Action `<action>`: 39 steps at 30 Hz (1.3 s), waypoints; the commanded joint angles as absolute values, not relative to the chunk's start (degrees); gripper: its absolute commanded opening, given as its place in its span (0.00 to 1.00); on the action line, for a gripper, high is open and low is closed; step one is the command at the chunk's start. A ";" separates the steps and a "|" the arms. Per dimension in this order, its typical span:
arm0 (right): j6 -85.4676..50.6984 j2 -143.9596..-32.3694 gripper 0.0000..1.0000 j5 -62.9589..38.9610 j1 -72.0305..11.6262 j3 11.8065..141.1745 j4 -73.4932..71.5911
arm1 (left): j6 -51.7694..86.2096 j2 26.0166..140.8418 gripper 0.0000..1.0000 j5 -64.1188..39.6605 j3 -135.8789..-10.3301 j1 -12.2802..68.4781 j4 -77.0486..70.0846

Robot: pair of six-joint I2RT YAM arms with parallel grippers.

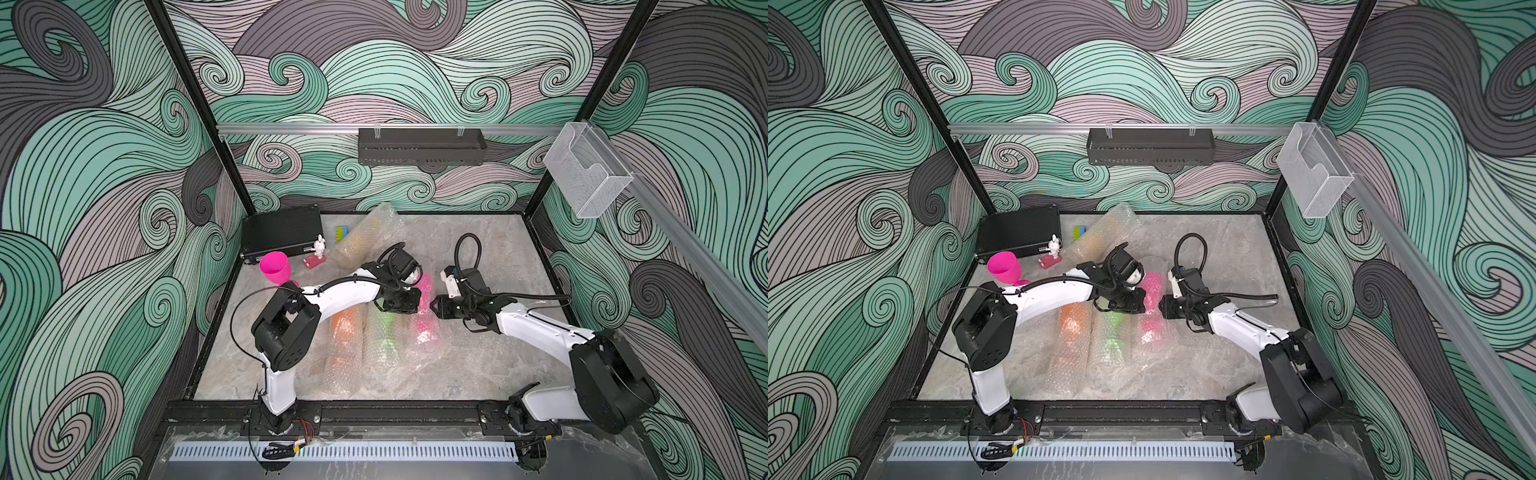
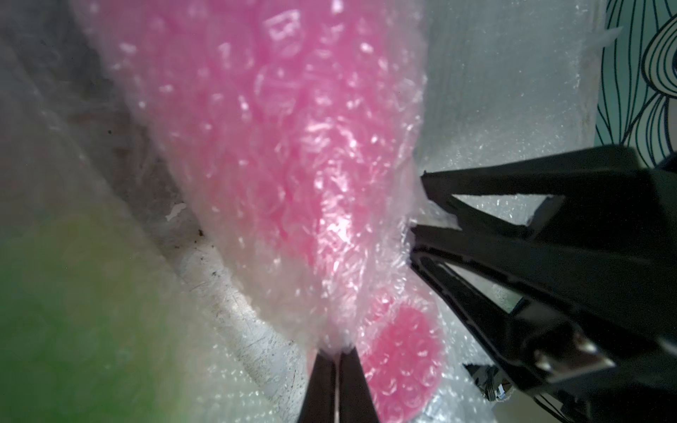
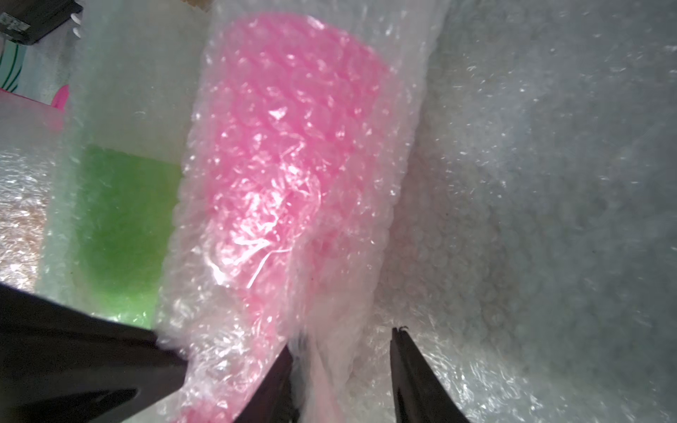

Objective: Unpack wine glasses from bubble wrap
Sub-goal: Unwrap the bubble wrap.

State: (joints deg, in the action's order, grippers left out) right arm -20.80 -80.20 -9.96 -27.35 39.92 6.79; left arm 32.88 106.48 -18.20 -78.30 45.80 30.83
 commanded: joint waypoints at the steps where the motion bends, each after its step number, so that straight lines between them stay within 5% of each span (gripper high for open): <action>1: -19.47 -81.15 0.40 -6.57 -27.38 42.52 6.99 | 32.74 104.24 0.00 -17.51 -79.94 46.40 31.63; 20: -20.56 -85.72 0.50 -13.93 -28.10 44.19 0.53 | 32.26 104.30 0.00 -18.18 -78.99 46.58 29.19; 39: -21.71 -92.46 0.44 -13.49 -25.31 48.72 -2.99 | 29.97 101.49 0.00 -21.18 -73.15 46.58 24.79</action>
State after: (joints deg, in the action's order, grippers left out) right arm -21.10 -92.07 -13.98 -26.11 46.68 -0.54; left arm 31.29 103.59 -18.72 -73.67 46.19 24.36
